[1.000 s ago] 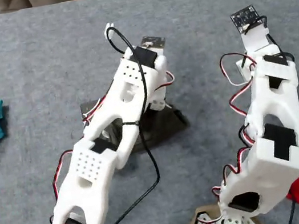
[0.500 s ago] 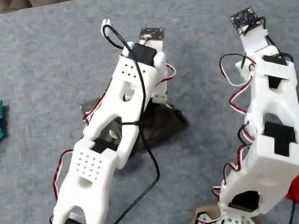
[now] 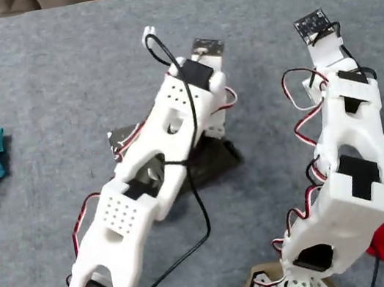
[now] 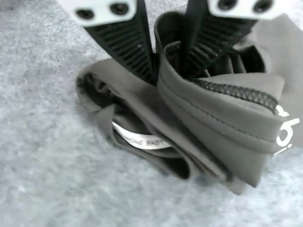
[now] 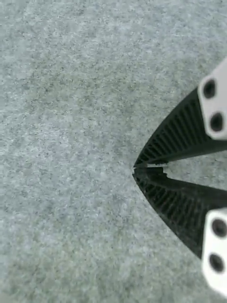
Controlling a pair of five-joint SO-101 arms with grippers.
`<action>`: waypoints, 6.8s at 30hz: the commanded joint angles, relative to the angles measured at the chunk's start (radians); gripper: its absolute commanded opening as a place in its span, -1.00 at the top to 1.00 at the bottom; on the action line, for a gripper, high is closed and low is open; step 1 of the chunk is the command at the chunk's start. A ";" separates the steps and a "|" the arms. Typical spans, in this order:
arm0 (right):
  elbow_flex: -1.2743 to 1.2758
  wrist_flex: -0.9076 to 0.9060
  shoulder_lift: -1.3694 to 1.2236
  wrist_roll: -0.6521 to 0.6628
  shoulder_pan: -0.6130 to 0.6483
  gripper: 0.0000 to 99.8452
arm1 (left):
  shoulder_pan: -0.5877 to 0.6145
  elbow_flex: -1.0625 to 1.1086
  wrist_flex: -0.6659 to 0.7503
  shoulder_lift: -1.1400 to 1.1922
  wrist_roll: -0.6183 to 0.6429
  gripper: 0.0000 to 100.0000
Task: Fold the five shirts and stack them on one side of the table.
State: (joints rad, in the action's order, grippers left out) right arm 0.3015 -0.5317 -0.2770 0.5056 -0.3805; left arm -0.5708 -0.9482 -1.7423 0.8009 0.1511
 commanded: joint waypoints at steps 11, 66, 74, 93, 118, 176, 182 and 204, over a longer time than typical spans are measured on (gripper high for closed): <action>-0.050 0.014 0.005 0.009 0.012 0.98 | 0.000 -0.089 -0.012 -0.010 0.006 0.70; -1.443 -1.252 -0.654 0.112 0.947 0.99 | 0.910 0.539 0.505 -0.136 -0.029 0.96; -1.372 -1.254 -0.668 0.115 0.929 0.99 | 0.913 0.539 0.517 -0.136 -0.029 0.96; -0.881 -1.250 -0.375 0.143 0.835 0.99 | 0.913 0.539 0.517 -0.136 -0.029 0.96; -0.157 -1.073 0.262 0.236 0.725 0.99 | 0.913 0.542 0.512 -0.136 -0.029 0.96; -0.110 -0.870 0.237 0.144 0.676 0.99 | 0.898 0.494 0.410 -0.145 -0.071 0.96; -0.355 -0.868 0.196 0.109 0.674 0.99 | 0.825 0.236 0.110 -0.226 -0.072 0.96; -0.880 -0.896 -0.346 0.069 0.616 0.99 | 0.400 0.532 0.026 -0.432 -0.066 0.96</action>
State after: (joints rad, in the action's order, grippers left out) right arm -0.5194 -1.4016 -0.6268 0.5823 0.2440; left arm -0.1672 -0.4787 -1.7407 0.4219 0.0852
